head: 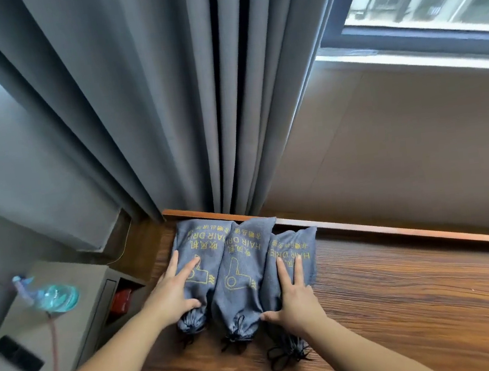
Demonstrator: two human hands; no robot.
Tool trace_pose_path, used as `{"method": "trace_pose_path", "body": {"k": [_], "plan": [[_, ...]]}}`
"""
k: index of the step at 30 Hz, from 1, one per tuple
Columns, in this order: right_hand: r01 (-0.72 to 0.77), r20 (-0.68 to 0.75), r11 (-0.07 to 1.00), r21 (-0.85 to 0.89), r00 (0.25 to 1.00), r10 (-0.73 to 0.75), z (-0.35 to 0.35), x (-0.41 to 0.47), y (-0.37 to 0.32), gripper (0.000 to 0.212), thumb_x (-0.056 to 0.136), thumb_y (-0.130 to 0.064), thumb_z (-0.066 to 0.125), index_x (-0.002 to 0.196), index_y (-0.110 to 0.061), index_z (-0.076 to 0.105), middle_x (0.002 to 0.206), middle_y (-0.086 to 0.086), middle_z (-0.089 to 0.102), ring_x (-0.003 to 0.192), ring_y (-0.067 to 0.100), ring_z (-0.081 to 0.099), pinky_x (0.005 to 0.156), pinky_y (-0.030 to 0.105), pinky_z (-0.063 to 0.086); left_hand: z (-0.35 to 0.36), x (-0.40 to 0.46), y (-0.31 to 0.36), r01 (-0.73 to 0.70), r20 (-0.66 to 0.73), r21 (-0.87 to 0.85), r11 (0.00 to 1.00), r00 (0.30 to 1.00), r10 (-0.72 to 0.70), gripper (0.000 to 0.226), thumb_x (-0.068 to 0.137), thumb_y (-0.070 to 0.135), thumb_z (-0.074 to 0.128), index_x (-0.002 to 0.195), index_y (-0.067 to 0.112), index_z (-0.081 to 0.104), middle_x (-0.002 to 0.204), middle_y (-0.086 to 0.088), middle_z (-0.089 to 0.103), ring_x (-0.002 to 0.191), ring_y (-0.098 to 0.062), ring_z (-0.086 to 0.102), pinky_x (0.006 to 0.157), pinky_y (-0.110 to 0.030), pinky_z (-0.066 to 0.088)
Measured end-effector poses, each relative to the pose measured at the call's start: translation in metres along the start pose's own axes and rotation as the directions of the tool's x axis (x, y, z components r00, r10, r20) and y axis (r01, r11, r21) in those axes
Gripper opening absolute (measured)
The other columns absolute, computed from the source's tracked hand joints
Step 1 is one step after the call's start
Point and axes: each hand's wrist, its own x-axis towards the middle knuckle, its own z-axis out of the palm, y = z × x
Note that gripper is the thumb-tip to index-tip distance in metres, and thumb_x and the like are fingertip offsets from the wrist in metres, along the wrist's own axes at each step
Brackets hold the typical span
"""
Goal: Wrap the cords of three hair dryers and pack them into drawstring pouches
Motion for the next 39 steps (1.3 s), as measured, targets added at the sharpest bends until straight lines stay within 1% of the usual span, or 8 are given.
{"method": "trace_pose_path", "body": {"k": [4, 7, 9, 13, 19, 22, 30, 39], "plan": [[0.003, -0.017, 1.000, -0.011, 1.000, -0.003, 0.000, 0.001, -0.006, 0.112, 0.083, -0.045, 0.069, 0.157, -0.029, -0.014, 0.162, 0.014, -0.026, 0.116, 0.039, 0.058, 0.090, 0.037, 0.050, -0.013, 0.004, -0.013, -0.013, 0.042, 0.034, 0.999, 0.999, 0.012, 0.105, 0.073, 0.039, 0.085, 0.151, 0.054, 0.015, 0.163, 0.009, -0.025, 0.147, -0.028, 0.026, 0.113, -0.042, 0.038], [-0.014, -0.031, 0.999, -0.038, 0.999, 0.013, -0.007, -0.003, 0.008, 0.104, 0.086, -0.037, 0.067, 0.158, -0.027, -0.007, 0.165, 0.006, -0.020, 0.120, 0.036, 0.058, 0.086, 0.037, 0.050, -0.013, -0.001, -0.010, -0.044, 0.015, 0.197, 0.979, 0.999, 0.042, 0.107, 0.077, 0.047, 0.077, 0.153, 0.049, 0.002, 0.162, 0.001, -0.027, 0.153, -0.030, -0.003, 0.119, -0.050, 0.025], [-0.058, -0.032, 0.996, -0.068, 0.998, 0.056, -0.009, -0.006, 0.014, 0.103, 0.087, -0.039, 0.066, 0.158, -0.028, -0.008, 0.165, 0.008, -0.018, 0.124, 0.038, 0.053, 0.092, 0.038, 0.048, -0.004, -0.007, -0.001, -0.205, -0.068, 0.429, 0.880, 0.964, 0.258, 0.108, 0.074, 0.050, 0.073, 0.156, 0.039, 0.005, 0.166, -0.011, -0.009, 0.152, -0.032, -0.010, 0.121, -0.054, 0.010], [-0.140, -0.074, 0.982, -0.128, 0.989, 0.132, -0.009, -0.011, 0.001, 0.106, 0.086, -0.051, 0.063, 0.153, -0.039, -0.018, 0.160, 0.010, -0.030, 0.148, 0.048, -0.005, 0.114, 0.057, 0.028, 0.026, -0.018, 0.039, -0.497, 0.093, 0.501, 0.708, 0.845, 0.527, 0.077, 0.077, 0.059, 0.052, 0.149, 0.032, 0.040, 0.160, -0.014, 0.029, 0.150, -0.034, 0.020, 0.116, -0.050, 0.011], [-0.002, -0.015, 0.987, -0.163, 1.000, -0.001, 0.005, -0.006, 0.003, 0.096, 0.093, -0.044, 0.056, 0.152, -0.042, -0.020, 0.149, 0.004, -0.049, 0.146, 0.048, -0.020, 0.118, 0.057, 0.023, 0.051, -0.011, 0.076, -0.482, 0.232, 0.543, 0.688, 0.873, 0.428, 0.084, 0.097, 0.052, 0.040, 0.156, 0.027, -0.015, 0.155, -0.008, -0.036, 0.144, -0.032, -0.035, 0.120, -0.048, -0.017], [0.001, -0.043, 0.992, -0.126, 0.999, -0.007, 0.005, 0.004, 0.009, 0.088, 0.099, -0.028, 0.049, 0.152, -0.040, -0.021, 0.141, -0.001, -0.053, 0.146, 0.049, -0.021, 0.118, 0.053, 0.022, 0.052, -0.005, 0.087, -0.448, 0.219, 0.555, 0.701, 0.891, 0.397, 0.078, 0.103, 0.041, 0.038, 0.154, 0.027, -0.020, 0.158, -0.009, -0.033, 0.141, -0.029, -0.039, 0.119, -0.047, -0.018], [-0.018, -0.086, 0.999, -0.048, 0.996, 0.014, 0.000, 0.005, 0.005, 0.083, 0.099, -0.020, 0.045, 0.155, -0.040, -0.013, 0.161, 0.000, -0.032, 0.147, 0.044, -0.023, 0.111, 0.050, 0.037, 0.043, -0.007, 0.095, -0.423, 0.229, 0.523, 0.740, 0.906, 0.356, 0.078, 0.100, 0.042, 0.042, 0.157, 0.031, -0.010, 0.164, -0.004, -0.023, 0.148, -0.025, -0.028, 0.121, -0.043, -0.009], [-0.021, -0.075, 0.999, 0.041, 0.997, 0.024, -0.013, -0.017, -0.005, 0.087, 0.094, -0.039, 0.058, 0.158, -0.033, -0.001, 0.164, 0.008, -0.019, 0.151, 0.040, -0.006, 0.119, 0.050, 0.024, 0.028, -0.026, 0.101, -0.385, 0.215, 0.401, 0.831, 0.922, 0.323, 0.072, 0.102, 0.046, 0.041, 0.158, 0.029, -0.001, 0.166, 0.000, -0.013, 0.152, -0.022, -0.017, 0.123, -0.040, -0.002]]}}
